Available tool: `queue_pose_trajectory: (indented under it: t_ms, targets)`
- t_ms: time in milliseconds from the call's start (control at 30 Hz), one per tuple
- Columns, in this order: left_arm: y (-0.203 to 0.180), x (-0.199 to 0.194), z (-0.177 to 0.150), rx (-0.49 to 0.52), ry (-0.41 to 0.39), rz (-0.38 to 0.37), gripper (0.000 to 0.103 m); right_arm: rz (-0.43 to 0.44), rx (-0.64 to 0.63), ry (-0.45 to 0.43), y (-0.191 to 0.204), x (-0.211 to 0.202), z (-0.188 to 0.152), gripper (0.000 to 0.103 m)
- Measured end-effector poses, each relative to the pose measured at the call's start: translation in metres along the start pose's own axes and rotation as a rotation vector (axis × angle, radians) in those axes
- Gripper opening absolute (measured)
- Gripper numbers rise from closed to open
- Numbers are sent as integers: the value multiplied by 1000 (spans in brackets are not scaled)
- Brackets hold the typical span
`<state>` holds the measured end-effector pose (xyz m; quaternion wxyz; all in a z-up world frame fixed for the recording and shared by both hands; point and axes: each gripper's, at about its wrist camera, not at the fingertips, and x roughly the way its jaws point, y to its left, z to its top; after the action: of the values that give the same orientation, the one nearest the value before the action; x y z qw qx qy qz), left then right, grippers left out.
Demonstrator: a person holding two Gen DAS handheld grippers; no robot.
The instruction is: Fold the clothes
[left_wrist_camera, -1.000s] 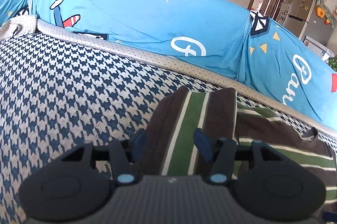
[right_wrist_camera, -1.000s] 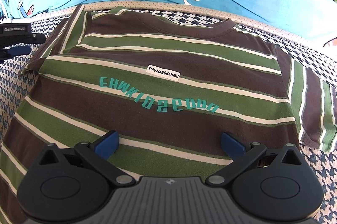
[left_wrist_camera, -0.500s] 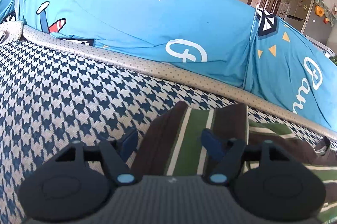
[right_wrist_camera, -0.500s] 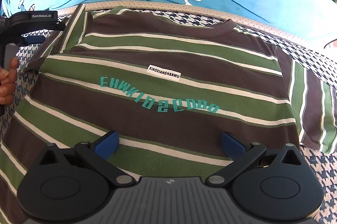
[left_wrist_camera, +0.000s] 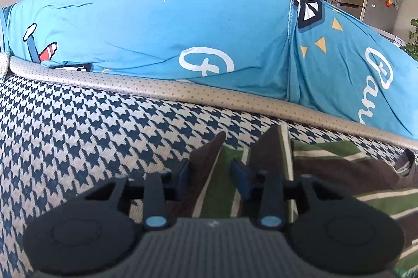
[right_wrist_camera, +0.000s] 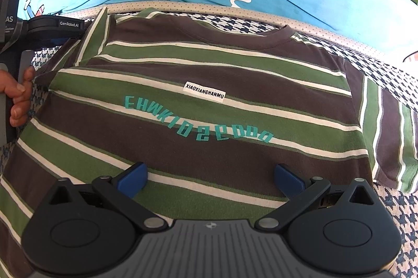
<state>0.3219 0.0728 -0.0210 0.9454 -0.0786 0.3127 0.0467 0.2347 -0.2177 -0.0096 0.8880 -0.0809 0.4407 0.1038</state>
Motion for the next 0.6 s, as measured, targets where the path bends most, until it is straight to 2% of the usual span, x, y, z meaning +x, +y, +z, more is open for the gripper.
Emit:
queue_pose_trajectory:
  t_ms: [100,167,267,400,600]
  targets:
    - [-7,-2,-1,15,-2,12,14,1,-1,0,0,0,0,103]
    - [-12,-5,-3,31,-9,28,11,1,-1,0,0,0,0,103]
    - [-20,-11,-6,65,-34,75,10,1,-1,1,-1,0,0,103]
    - [-21,-22,-4,87,-83,185,9,2,-2,4,-1,1,1,103]
    - [3,-22,-5,53,-57,296,10,2,-2,6,0,1,2,103]
